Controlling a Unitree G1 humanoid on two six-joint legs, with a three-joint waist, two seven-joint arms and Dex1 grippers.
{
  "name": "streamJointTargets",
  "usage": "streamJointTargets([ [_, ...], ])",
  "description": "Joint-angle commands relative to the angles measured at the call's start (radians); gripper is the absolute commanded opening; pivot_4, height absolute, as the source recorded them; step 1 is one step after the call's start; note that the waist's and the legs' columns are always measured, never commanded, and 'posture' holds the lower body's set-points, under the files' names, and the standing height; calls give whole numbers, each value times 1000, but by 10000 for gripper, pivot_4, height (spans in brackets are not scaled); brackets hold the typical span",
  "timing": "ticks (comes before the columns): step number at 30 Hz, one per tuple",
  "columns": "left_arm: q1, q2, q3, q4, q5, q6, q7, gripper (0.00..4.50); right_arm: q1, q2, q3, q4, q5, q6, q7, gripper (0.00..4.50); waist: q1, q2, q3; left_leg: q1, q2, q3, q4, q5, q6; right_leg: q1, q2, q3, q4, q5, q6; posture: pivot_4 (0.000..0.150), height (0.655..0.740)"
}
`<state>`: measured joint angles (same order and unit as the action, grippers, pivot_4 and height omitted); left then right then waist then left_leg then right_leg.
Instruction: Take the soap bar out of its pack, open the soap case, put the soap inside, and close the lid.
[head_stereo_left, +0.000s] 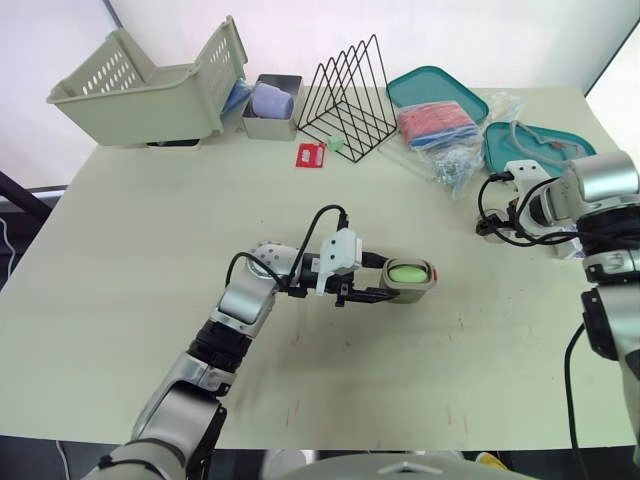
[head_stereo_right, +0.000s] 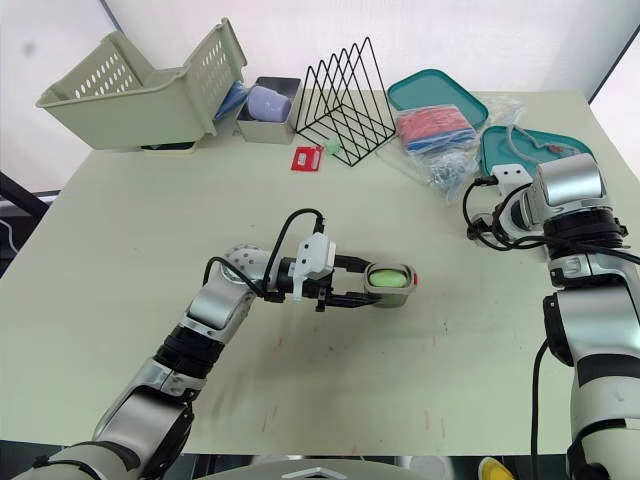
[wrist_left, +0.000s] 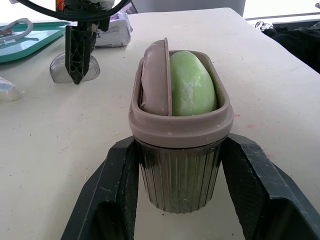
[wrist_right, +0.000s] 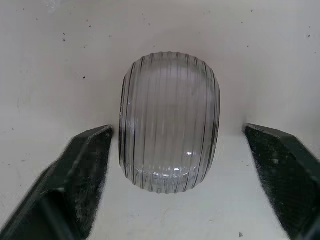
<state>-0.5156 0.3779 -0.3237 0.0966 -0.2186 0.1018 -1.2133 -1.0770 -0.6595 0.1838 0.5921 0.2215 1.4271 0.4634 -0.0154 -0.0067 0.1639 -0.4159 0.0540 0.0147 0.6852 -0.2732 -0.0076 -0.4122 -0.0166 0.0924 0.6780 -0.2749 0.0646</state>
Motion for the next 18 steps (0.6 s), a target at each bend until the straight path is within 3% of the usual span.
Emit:
streamJointTargets([
  [1,-1,-4,-9,-20,6,1,7,19522,-22,-6,-17,-3,-22,-27,0,29159,0,0,0,0,0,0,0,0,0,0,0,0,0,0,0,1500,7400],
  [2,-1,-4,-9,-20,6,1,7,19522,-21,-8,-15,-3,-24,-35,2,20722,0,0,0,0,0,0,0,0,0,0,0,0,0,0,0,1500,7400],
  [4,0,-5,-10,-21,6,1,7,19522,-20,-13,-3,-7,-29,-47,15,18693,0,0,0,0,0,0,0,0,0,0,0,0,0,0,0,1500,7400],
  [11,-2,-5,-11,-17,8,-1,6,19522,17,-57,53,-100,-28,-168,151,18696,0,0,0,0,0,0,0,0,0,0,0,0,0,0,0,1500,7400],
  [18,-1,-4,-13,-13,11,-3,4,19522,99,-210,88,-384,49,-449,549,18696,0,0,0,0,0,0,0,0,0,0,0,0,0,0,0,1500,7400],
])
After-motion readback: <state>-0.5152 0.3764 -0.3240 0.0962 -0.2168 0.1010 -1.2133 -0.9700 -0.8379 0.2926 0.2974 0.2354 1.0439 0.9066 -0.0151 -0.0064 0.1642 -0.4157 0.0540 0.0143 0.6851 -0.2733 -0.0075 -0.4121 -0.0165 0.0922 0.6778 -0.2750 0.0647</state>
